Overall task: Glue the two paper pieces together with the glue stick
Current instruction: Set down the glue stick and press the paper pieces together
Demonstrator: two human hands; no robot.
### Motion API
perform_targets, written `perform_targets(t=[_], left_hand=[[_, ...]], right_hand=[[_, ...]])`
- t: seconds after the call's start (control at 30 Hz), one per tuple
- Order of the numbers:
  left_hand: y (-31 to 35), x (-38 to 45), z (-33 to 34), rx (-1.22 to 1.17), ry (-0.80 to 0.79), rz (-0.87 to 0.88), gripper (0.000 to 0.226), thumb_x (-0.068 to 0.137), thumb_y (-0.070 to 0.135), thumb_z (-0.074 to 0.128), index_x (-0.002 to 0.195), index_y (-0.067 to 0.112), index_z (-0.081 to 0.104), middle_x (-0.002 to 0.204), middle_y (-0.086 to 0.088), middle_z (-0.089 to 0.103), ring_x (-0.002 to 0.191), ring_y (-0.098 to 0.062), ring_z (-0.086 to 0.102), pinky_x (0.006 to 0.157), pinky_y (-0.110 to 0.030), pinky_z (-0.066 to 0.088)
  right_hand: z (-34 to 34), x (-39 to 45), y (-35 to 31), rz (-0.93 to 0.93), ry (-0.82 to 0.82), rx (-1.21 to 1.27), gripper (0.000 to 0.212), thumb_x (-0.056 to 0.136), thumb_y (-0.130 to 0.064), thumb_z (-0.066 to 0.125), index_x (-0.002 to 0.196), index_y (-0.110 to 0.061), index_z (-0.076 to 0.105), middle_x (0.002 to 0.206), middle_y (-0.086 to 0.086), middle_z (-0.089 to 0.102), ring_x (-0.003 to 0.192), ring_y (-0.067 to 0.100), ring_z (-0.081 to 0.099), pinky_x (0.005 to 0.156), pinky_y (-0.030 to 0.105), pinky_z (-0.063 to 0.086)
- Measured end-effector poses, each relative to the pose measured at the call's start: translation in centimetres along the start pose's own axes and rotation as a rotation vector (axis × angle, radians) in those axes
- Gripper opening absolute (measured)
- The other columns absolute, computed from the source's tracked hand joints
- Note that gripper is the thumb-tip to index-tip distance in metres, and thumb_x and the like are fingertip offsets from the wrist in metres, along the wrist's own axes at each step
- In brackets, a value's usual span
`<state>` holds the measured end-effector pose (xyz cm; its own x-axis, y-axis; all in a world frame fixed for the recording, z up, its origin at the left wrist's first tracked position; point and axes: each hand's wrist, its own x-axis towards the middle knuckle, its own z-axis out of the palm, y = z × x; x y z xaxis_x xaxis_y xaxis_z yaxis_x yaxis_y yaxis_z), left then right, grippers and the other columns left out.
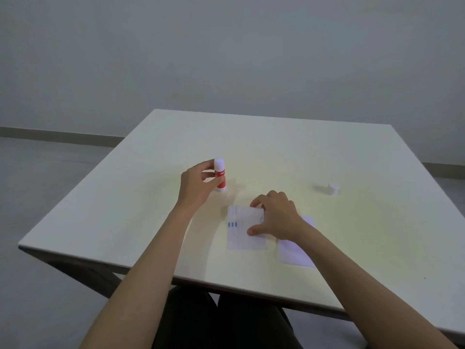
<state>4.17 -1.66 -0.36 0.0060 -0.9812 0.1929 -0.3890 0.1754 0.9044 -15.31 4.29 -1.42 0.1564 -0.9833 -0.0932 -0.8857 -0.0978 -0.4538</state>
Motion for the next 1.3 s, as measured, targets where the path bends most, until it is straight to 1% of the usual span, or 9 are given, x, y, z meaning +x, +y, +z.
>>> perform_targets(t=[0.07, 0.13, 0.27, 0.43, 0.63, 0.73, 0.87, 1.2, 1.3], left_hand=[[-0.1, -0.1, -0.2, -0.004, -0.017, -0.013, 0.054, 0.076, 0.015, 0.075, 0.125, 0.029, 0.056, 0.114, 0.011, 0.062, 0.096, -0.003, 0.064, 0.071, -0.004, 0.042], [0.1, -0.9, -0.2, 0.067, 0.089, 0.037, 0.071, 0.073, 0.018, 0.079, 0.135, 0.025, 0.045, 0.125, 0.009, 0.048, 0.101, -0.002, 0.055, 0.080, -0.014, 0.043], [-0.5, -5.5, 0.4, 0.101, 0.361, 0.082, 0.026, 0.077, 0.031, 0.070, 0.099, 0.027, 0.056, 0.094, 0.008, 0.054, 0.074, -0.007, 0.056, 0.066, -0.024, 0.041], [-1.5, -8.8, 1.4, 0.430, 0.048, 0.035, 0.015, 0.077, 0.038, 0.068, 0.078, 0.024, 0.067, 0.079, 0.013, 0.060, 0.078, -0.014, 0.058, 0.074, -0.033, 0.047], [0.3, -8.3, 2.0, 0.323, -0.010, -0.033, 0.013, 0.076, 0.024, 0.073, 0.067, 0.025, 0.063, 0.074, 0.011, 0.065, 0.069, -0.007, 0.062, 0.066, -0.021, 0.046], [1.5, -8.2, 2.2, 0.252, -0.017, -0.060, 0.013, 0.076, 0.024, 0.073, 0.066, 0.025, 0.066, 0.069, 0.013, 0.067, 0.062, -0.003, 0.063, 0.060, -0.015, 0.043], [3.6, -8.3, 2.8, 0.209, -0.028, -0.042, 0.019, 0.076, 0.020, 0.073, 0.062, 0.030, 0.064, 0.064, 0.016, 0.067, 0.060, -0.008, 0.067, 0.060, -0.016, 0.046], [6.8, -10.2, 6.4, 0.190, -0.047, 0.182, 0.017, 0.081, 0.036, 0.069, 0.087, 0.022, 0.075, 0.079, 0.008, 0.070, 0.074, -0.004, 0.064, 0.065, -0.018, 0.047], [7.3, -10.1, 6.7, 0.205, -0.048, 0.276, 0.017, 0.085, 0.033, 0.065, 0.095, 0.023, 0.076, 0.084, 0.006, 0.071, 0.077, -0.009, 0.064, 0.068, -0.026, 0.051]], right_hand=[[0.1, 0.0, 0.0, -0.002, 0.010, 0.009, 0.058, 0.062, -0.045, 0.077, 0.112, -0.026, 0.054, 0.094, -0.005, 0.039, 0.096, 0.018, 0.035, 0.079, 0.028, 0.027], [0.2, -0.1, 0.1, -0.008, 0.025, 0.021, 0.059, 0.062, -0.044, 0.078, 0.112, -0.027, 0.053, 0.095, -0.005, 0.039, 0.093, 0.016, 0.033, 0.079, 0.028, 0.027], [0.4, -0.3, 0.4, -0.027, 0.056, 0.035, 0.060, 0.062, -0.044, 0.078, 0.114, -0.028, 0.052, 0.096, -0.006, 0.039, 0.092, 0.014, 0.031, 0.078, 0.028, 0.026], [0.3, -0.5, 0.2, -0.018, 0.069, 0.050, 0.060, 0.063, -0.044, 0.077, 0.115, -0.029, 0.052, 0.095, -0.007, 0.040, 0.093, 0.014, 0.033, 0.077, 0.028, 0.026], [-0.9, -1.5, -0.3, -0.007, 0.012, 0.100, 0.072, 0.066, -0.041, 0.077, 0.129, -0.029, 0.044, 0.115, 0.001, 0.048, 0.112, 0.022, 0.041, 0.085, 0.030, 0.029], [-2.4, -2.5, -0.9, 0.003, 0.153, 0.213, 0.063, 0.071, -0.036, 0.076, 0.127, -0.024, 0.049, 0.119, 0.004, 0.051, 0.109, 0.020, 0.048, 0.094, 0.034, 0.037], [-3.9, -3.5, -2.4, 0.017, 0.355, 0.361, 0.013, 0.078, -0.027, 0.069, 0.083, -0.015, 0.068, 0.079, -0.003, 0.063, 0.068, 0.010, 0.052, 0.067, 0.027, 0.043], [-6.0, -5.5, -0.7, 0.143, 0.293, 0.572, 0.011, 0.078, -0.017, 0.068, 0.071, -0.010, 0.073, 0.071, 0.006, 0.072, 0.056, 0.014, 0.058, 0.055, 0.023, 0.046], [-6.9, -5.7, 0.6, 0.154, 0.303, 0.604, 0.009, 0.077, -0.010, 0.067, 0.071, -0.006, 0.073, 0.060, 0.001, 0.067, 0.044, 0.001, 0.056, 0.040, 0.007, 0.037]])
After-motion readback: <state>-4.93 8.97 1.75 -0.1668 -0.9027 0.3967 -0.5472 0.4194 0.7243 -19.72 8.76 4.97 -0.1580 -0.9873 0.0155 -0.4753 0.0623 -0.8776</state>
